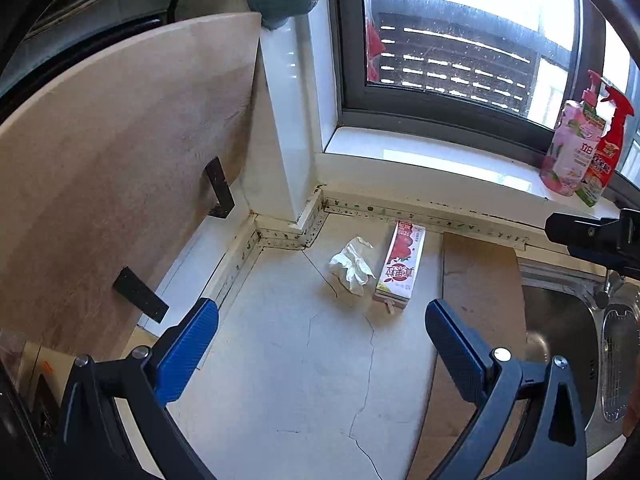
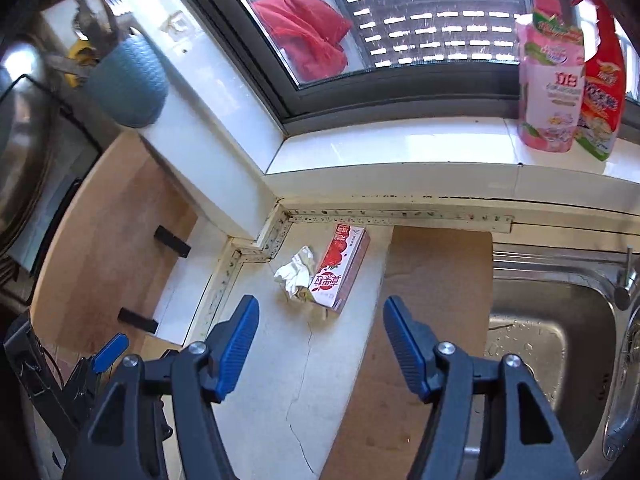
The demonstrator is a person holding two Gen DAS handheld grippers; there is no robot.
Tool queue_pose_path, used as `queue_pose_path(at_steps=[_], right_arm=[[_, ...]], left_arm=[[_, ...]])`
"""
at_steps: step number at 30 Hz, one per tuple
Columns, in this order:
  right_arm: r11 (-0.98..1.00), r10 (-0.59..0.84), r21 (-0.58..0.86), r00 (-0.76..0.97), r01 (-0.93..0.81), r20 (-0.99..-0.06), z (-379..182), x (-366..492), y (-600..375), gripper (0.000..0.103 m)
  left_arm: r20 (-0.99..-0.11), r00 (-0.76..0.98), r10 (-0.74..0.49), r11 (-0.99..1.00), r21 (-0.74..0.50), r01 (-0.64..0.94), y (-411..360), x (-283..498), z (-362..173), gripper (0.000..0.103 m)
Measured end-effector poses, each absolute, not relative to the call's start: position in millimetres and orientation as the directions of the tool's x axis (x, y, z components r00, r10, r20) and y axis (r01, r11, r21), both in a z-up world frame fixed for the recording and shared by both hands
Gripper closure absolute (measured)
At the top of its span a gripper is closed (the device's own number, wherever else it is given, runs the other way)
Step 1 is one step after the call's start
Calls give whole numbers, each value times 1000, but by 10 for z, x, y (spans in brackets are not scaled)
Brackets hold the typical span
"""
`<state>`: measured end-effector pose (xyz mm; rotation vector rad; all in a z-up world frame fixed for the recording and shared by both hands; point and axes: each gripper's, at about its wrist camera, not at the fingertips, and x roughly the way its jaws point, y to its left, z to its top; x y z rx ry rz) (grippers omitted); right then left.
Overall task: Collect trash
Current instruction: 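Grasp the white tissue with the left tool while the right tool grasps the juice carton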
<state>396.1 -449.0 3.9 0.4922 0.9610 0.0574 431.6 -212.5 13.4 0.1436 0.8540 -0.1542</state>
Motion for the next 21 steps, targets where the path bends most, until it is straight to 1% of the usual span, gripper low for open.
queue_pose_path(at_steps=[6,13,17,21], right_arm=[[880,284,432,510,198,-812,-389,4474,-4464,37],[878,294,419,432,230,-853,-916,5027,-4291,37],[880,284,398,383,258,-879,-1208,5265,-4196,37],[888,261,361,337,284,-905,-1488,5487,-4102,37]], left_arm=[[-784,619,-41,981,85,173,-2150,4717,-157,1],[-824,567,-17,984,88,158,-2114,5178,-634,1],[-857,514,-23,989,54,136,-2038,5325,-904,1],[-869,495,-19,991,49,125,-1984,5349,-1061,1]])
